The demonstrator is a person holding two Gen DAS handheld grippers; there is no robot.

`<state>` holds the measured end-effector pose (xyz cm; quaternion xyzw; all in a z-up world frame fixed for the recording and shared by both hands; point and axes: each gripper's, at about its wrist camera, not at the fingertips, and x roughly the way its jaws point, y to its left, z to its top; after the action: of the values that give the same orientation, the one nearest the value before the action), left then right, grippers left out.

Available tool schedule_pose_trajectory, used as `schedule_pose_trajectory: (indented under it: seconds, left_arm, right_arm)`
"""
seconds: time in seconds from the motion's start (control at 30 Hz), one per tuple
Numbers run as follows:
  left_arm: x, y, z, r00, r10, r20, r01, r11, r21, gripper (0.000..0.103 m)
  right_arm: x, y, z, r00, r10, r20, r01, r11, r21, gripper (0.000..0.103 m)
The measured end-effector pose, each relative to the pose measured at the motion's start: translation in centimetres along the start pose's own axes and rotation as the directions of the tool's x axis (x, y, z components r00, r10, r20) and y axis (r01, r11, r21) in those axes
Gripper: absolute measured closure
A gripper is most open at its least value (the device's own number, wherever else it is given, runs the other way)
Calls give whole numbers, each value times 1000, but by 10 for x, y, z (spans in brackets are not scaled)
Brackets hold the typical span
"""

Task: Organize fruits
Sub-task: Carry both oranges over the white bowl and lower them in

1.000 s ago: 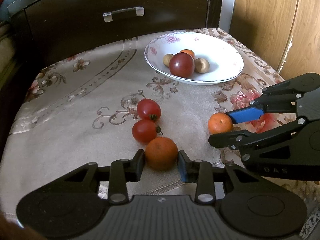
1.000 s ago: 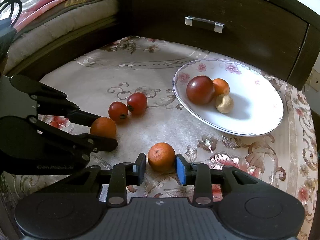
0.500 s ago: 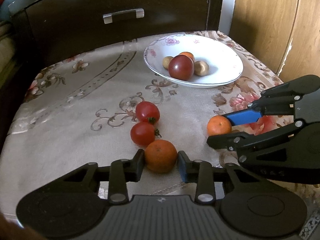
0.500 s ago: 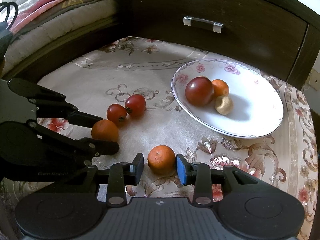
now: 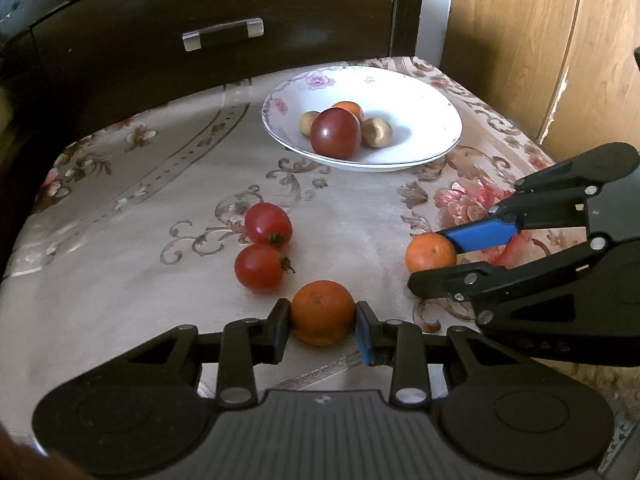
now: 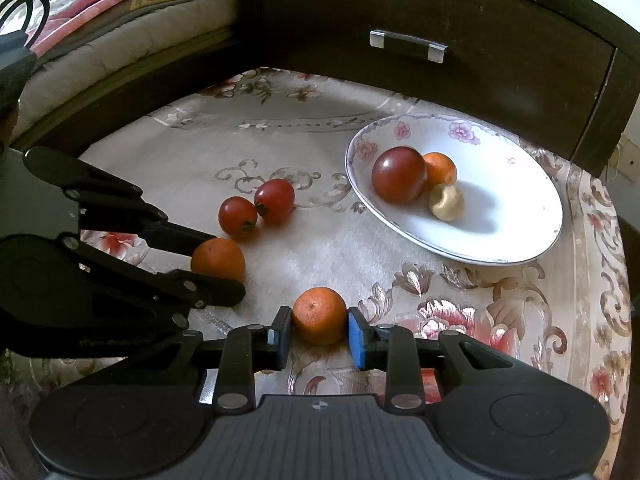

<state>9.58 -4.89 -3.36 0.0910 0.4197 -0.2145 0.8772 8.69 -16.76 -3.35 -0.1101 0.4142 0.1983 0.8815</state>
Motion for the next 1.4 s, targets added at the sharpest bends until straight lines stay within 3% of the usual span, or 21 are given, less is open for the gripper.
schedule_pose_trajectory:
  seconds: [0.5,0.9,1.13,1.4]
  left_arm:
    - [-11,-13,28,997,-15,76,17,1000,-22,61]
    - [-3,-23,71,989,-13,150,20,999,-45,62]
    - [18,-21,86,990,-21,137,29,998,-56,62]
    - [35,-16,87,994,-22,110,31,996,-85,63]
  right_arm:
    - [-24,-8,-5,999,-3,34,1,999,33,80]
    - [-42,-40,11,988,-92,125,79,992,101,80]
    - [-36,-64,19,979,-141,145,122,983,136,79]
    - [-21,-77,25,979,-144,143,127,985,119,79]
